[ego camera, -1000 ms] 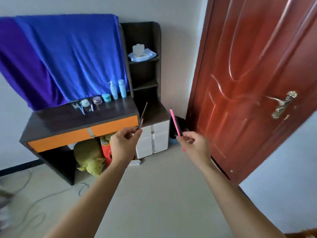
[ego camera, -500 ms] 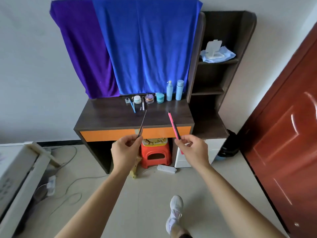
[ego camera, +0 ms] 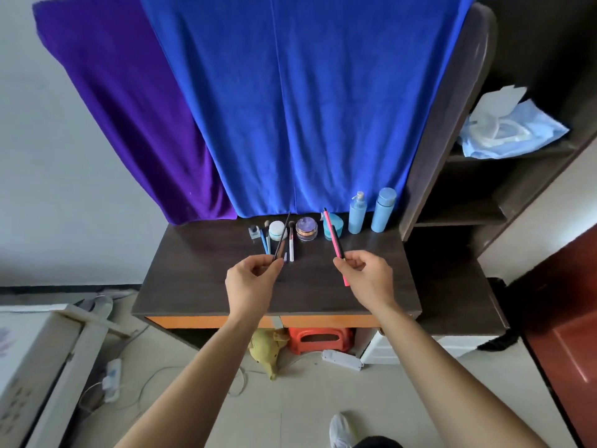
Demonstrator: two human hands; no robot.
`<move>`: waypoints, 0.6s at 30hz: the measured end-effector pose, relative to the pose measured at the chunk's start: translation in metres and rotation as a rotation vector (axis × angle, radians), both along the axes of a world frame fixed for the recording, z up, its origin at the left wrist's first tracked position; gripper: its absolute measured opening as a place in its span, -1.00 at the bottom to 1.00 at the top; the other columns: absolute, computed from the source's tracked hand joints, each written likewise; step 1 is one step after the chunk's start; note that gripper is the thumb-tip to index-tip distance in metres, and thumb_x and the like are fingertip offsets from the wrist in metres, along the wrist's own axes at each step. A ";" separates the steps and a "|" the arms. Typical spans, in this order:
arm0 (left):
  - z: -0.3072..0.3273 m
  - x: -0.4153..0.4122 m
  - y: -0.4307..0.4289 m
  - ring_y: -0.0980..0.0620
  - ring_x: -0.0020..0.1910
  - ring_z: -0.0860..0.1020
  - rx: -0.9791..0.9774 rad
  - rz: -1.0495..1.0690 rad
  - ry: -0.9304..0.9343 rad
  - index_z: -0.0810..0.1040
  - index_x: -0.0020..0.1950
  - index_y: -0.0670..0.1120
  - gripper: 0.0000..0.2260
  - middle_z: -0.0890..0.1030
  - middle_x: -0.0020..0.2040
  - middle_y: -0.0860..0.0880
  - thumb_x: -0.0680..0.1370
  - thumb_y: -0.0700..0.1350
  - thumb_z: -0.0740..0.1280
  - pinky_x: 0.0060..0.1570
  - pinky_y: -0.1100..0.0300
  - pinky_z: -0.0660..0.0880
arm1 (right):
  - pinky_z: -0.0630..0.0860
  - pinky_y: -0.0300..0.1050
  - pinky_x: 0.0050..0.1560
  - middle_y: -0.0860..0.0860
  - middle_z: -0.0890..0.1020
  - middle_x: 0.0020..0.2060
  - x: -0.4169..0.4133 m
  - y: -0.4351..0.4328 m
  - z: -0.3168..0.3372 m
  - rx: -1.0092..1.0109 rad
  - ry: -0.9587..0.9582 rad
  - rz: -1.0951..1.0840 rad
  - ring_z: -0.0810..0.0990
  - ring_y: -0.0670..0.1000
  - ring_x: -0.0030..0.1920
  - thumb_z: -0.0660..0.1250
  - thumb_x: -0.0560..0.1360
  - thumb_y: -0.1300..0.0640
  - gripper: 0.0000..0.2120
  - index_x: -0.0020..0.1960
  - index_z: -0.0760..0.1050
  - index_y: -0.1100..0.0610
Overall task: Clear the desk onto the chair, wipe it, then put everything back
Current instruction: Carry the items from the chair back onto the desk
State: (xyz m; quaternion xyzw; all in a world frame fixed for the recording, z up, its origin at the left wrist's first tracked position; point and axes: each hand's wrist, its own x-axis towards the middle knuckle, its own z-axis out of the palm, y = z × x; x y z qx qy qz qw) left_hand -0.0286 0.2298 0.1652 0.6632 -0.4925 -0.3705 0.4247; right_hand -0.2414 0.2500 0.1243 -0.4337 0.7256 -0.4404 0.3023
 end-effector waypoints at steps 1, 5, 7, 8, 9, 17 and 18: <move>-0.003 0.000 -0.013 0.26 -0.43 0.48 0.004 -0.001 0.000 0.69 -0.24 0.05 -0.92 0.63 -0.39 0.13 0.42 0.00 0.55 -0.33 0.42 0.41 | 0.57 -0.27 -0.22 -0.17 0.66 -0.33 0.001 -0.014 -0.001 0.010 0.007 0.003 0.61 -0.25 -0.31 0.53 0.44 -0.05 -0.84 -0.06 0.67 0.01; -0.024 -0.003 -0.068 0.17 -0.41 0.47 0.039 -0.035 0.015 0.67 -0.30 0.08 -0.88 0.62 -0.40 0.07 0.41 -0.03 0.54 -0.23 0.18 0.47 | 0.54 -0.29 -0.17 -0.21 0.65 -0.33 0.001 -0.057 -0.007 0.030 0.066 -0.011 0.62 -0.26 -0.25 0.53 0.42 -0.04 -0.90 -0.13 0.63 -0.08; -0.037 -0.009 -0.092 0.18 -0.42 0.47 0.068 -0.080 0.033 0.67 -0.32 0.10 -0.86 0.61 -0.42 0.10 0.42 -0.04 0.54 -0.22 0.15 0.48 | 0.55 -0.25 -0.15 -0.19 0.66 -0.33 -0.002 -0.071 -0.012 0.065 0.073 -0.072 0.63 -0.22 -0.26 0.54 0.41 -0.02 -0.90 -0.14 0.64 -0.06; -0.043 -0.013 -0.102 0.19 -0.43 0.47 0.080 -0.113 0.037 0.67 -0.31 0.08 -0.88 0.60 -0.43 0.13 0.42 -0.04 0.54 -0.22 0.15 0.48 | 0.55 -0.23 -0.15 -0.17 0.66 -0.34 -0.005 -0.076 -0.015 0.087 0.072 -0.113 0.63 -0.19 -0.28 0.54 0.41 -0.02 -0.90 -0.14 0.65 -0.05; -0.049 -0.017 -0.112 0.18 -0.43 0.47 0.094 -0.146 0.031 0.68 -0.27 0.06 -0.90 0.60 -0.43 0.14 0.42 -0.03 0.54 -0.22 0.16 0.48 | 0.55 -0.24 -0.19 -0.16 0.66 -0.35 -0.007 -0.079 -0.018 0.110 0.059 -0.157 0.63 -0.17 -0.33 0.54 0.41 -0.01 -0.89 -0.13 0.65 -0.02; -0.102 -0.056 -0.165 0.11 -0.32 0.57 0.239 -0.219 0.001 0.68 -0.14 -0.03 -0.91 0.66 -0.31 0.05 0.45 -0.04 0.52 -0.07 0.15 0.54 | 0.58 -0.24 -0.20 -0.13 0.67 -0.34 -0.031 -0.102 -0.056 0.279 0.034 -0.262 0.64 -0.14 -0.36 0.54 0.41 -0.01 -0.84 -0.07 0.67 0.03; -0.110 -0.062 -0.169 0.10 -0.32 0.57 0.257 -0.205 -0.004 0.69 -0.11 -0.07 -0.88 0.67 -0.29 0.04 0.46 -0.04 0.52 -0.07 0.14 0.54 | 0.60 -0.17 -0.12 -0.12 0.68 -0.32 -0.035 -0.108 -0.062 0.306 0.038 -0.245 0.65 -0.11 -0.32 0.54 0.42 -0.01 -0.83 -0.05 0.68 0.05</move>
